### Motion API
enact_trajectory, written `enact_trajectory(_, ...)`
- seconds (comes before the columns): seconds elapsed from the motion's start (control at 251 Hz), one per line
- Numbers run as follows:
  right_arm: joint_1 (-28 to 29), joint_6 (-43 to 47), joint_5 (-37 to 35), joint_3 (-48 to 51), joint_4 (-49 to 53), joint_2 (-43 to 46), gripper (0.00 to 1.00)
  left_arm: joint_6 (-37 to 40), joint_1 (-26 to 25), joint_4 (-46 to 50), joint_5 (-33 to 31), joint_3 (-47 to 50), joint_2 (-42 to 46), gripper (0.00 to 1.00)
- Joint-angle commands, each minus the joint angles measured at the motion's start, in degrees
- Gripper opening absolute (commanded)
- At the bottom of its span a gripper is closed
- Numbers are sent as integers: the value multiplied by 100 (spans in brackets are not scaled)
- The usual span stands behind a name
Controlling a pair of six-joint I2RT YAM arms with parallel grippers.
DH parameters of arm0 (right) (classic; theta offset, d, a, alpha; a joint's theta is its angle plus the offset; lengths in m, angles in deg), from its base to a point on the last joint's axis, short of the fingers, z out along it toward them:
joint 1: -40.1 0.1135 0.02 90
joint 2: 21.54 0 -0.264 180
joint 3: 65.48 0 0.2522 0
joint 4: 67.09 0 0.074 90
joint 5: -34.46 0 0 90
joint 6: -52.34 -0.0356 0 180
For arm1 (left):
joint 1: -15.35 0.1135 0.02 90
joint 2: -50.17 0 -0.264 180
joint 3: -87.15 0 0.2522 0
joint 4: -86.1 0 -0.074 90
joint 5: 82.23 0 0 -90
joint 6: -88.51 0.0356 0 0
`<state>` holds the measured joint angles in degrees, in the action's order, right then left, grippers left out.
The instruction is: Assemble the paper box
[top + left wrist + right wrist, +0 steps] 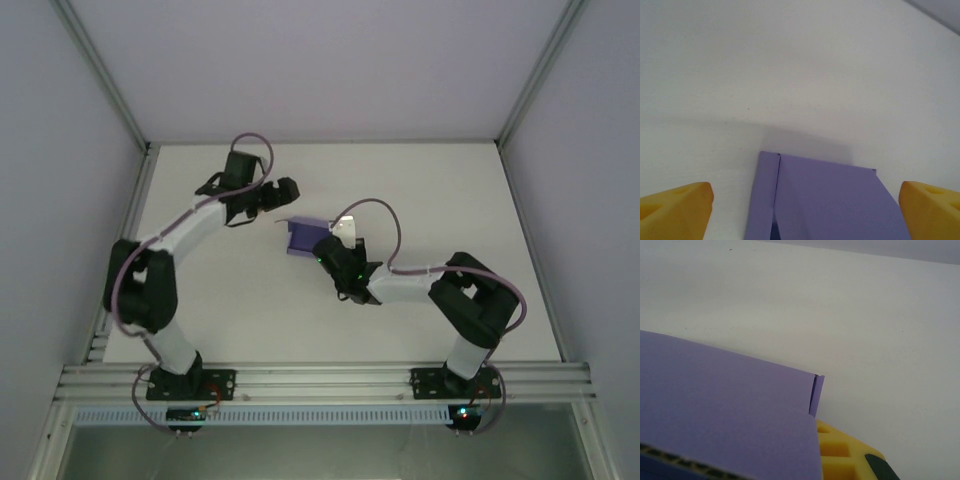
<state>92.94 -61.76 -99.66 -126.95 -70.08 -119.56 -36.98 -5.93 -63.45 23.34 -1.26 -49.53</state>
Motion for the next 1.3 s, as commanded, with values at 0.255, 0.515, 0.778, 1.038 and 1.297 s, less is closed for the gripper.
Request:
enact_trajectory(0.255, 25, 139, 650, 321, 850, -256, 4, -210, -34, -1051, 1611, 472, -902, 66)
enact_trajectory(0.515, 305, 74, 405, 553, 1064, 242, 39, -547, -60, -1766, 1646, 1197, -920, 60)
enact_trajectory(0.778, 578, 46, 317, 1001, 1818, 1594, 54, -789, -131, -2104, 1562, 1582, -877, 53)
enact_trajectory(1.038, 596, 131, 1300, 1418, 2410, 2853, 64, -850, -314, -2258, 1191, 1818, -840, 51)
enact_trajectory(1.297, 262, 660, 1975, 559, 2962, 3755, 74, -320, -489, -1559, 657, 1436, -788, 50)
